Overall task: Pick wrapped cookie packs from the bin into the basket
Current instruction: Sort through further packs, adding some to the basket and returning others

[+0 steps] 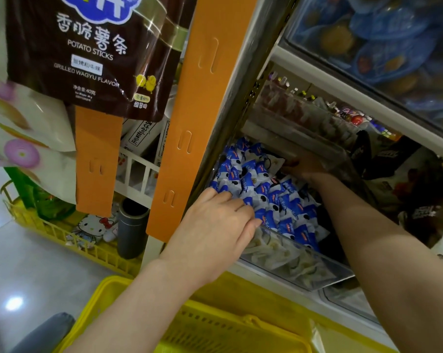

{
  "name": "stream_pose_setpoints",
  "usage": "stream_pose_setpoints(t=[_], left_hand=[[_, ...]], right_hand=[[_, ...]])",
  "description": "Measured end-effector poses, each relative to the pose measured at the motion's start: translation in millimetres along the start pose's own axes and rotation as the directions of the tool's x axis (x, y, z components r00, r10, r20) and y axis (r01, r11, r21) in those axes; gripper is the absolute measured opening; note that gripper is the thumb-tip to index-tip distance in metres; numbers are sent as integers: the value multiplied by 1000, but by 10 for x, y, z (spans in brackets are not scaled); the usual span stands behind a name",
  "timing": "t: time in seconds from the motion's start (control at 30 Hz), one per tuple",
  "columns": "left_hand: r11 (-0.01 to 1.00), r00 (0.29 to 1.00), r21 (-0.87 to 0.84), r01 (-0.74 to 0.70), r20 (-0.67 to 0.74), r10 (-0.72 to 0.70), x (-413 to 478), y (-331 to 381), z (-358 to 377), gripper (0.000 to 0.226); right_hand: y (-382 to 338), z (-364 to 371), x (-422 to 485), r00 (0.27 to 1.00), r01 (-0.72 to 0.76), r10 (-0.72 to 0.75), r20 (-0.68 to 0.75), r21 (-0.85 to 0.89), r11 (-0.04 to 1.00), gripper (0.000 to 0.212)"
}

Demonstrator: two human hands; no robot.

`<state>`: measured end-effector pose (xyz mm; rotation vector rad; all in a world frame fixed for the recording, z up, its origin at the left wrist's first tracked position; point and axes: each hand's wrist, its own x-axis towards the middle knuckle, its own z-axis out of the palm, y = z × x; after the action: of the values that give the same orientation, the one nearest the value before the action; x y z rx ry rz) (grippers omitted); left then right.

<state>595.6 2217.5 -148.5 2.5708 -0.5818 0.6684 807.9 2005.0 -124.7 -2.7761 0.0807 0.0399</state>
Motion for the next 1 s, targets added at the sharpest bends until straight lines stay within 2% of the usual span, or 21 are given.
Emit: stream_pose_setpoints(t=[0.1,0.23,0.33,0.43,0.5,0.53,0.63,0.7,0.77,0.87,1.0], left_hand=[[1000,1000,6,-4,21,4,-3,-3,-13,45],[1000,998,21,2,67,-4,-13,11,-37,49],[999,995,-15,44,96,-42,-21,45,-47,46],[972,994,-214,101,54,-91,-63,94,-43,26],[894,984,-416,165,4,-179,-128,176,-85,19],[839,970,-508,197,-22,-242,-168,218,-114,17],[611,905,-743,274,-15,-424,-284,322,-214,22],[433,880,-846,311,84,-468,-332,371,-269,26],[326,872,-873,363,195,-448,-354,409,-296,21],[333,852,-819,467,315,-419,-400,435,-262,18],[429,827,-712,557,427,-365,-486,465,-173,16]], right_hand=[[-41,-25,-63,990,-14,22,-138,53,998,27],[-149,-179,-211,912,7,47,-408,130,991,29],[-298,-257,-489,853,138,-30,-521,169,976,25],[-447,-252,-975,805,325,-145,-575,223,919,15],[-522,-245,-1374,757,483,-260,-599,246,841,3],[-555,-245,-1576,727,555,-333,-601,227,801,4],[-598,-215,-2093,684,683,-466,-562,269,679,9],[-588,-142,-2349,714,684,-480,-509,363,633,9],[-542,-29,-2534,787,615,-452,-420,477,629,8],[-421,151,-2677,915,401,-320,-246,651,644,6],[-280,392,-2749,980,179,-184,-80,761,624,30]])
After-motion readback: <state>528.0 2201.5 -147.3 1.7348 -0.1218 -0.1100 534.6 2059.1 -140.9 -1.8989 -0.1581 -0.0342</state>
